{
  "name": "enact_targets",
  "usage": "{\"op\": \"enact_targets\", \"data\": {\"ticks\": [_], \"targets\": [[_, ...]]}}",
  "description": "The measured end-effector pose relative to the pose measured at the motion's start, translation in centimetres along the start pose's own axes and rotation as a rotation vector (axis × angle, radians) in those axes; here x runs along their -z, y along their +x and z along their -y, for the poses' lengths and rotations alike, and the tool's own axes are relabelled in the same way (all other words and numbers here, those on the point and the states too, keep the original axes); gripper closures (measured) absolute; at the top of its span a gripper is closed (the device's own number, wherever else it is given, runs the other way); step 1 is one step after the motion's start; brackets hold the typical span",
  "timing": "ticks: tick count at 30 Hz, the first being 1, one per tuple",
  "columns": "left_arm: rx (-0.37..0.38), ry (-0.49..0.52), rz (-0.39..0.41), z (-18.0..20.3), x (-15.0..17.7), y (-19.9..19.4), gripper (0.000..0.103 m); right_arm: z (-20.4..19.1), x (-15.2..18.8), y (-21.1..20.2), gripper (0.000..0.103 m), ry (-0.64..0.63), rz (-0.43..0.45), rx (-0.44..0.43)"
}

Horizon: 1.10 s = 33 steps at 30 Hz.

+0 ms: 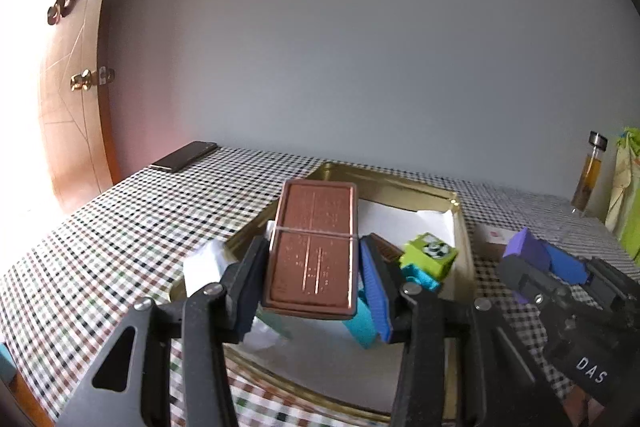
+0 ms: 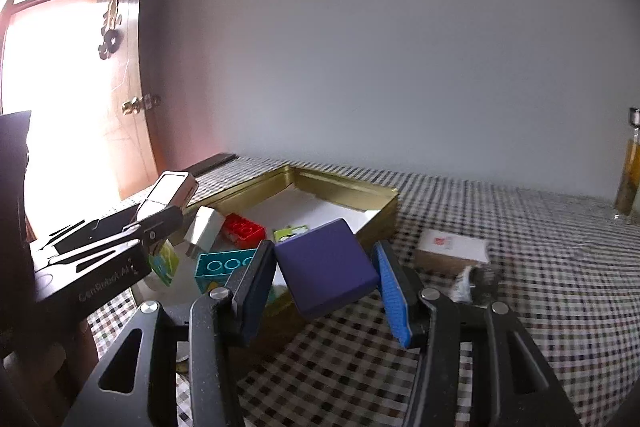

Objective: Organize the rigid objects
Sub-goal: 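Lift and carry the purple cube and brown box over the gold tray, then open the left tool releasing the brown box while the right tool releases the purple cube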

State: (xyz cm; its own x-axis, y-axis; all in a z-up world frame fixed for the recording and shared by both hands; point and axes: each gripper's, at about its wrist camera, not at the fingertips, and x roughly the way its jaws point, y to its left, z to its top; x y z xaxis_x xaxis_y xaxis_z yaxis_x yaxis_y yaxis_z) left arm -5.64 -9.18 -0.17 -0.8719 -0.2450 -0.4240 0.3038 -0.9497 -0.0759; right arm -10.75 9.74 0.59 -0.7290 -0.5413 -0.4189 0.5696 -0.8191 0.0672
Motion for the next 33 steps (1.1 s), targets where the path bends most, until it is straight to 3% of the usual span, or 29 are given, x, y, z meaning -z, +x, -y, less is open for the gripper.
{"op": "enact_targets", "data": {"ticks": [8, 16, 21, 24, 30, 33], "targets": [[-0.032, 0.024, -0.057, -0.7, -0.6, 1.8, 0.058, -2.1, -2.1, 3.5, 0.050, -0.019, -0.087, -0.075], [-0.065, 0.056, -0.122, -1.0, -1.1, 3.9, 0.056, -3.8, -3.1, 8.1, 0.050, -0.057, -0.169, -0.079], [-0.109, 0.011, -0.120, -2.3, -1.1, 4.0, 0.019, -3.7, -3.0, 8.2, 0.047, -0.043, -0.168, -0.075], [-0.121, -0.013, -0.102, -2.3, -1.1, 3.1, 0.005, -3.0, -3.3, 6.8, 0.032, -0.024, -0.124, -0.068], [-0.089, 0.000, -0.061, 0.0, -1.2, 1.5, 0.001, -0.4, -3.2, 3.7, 0.029, -0.040, -0.069, 0.001], [-0.055, 0.022, -0.051, 1.9, -1.2, 1.0, 0.001, 2.2, -2.8, 3.0, 0.028, -0.025, -0.087, 0.121]]}}
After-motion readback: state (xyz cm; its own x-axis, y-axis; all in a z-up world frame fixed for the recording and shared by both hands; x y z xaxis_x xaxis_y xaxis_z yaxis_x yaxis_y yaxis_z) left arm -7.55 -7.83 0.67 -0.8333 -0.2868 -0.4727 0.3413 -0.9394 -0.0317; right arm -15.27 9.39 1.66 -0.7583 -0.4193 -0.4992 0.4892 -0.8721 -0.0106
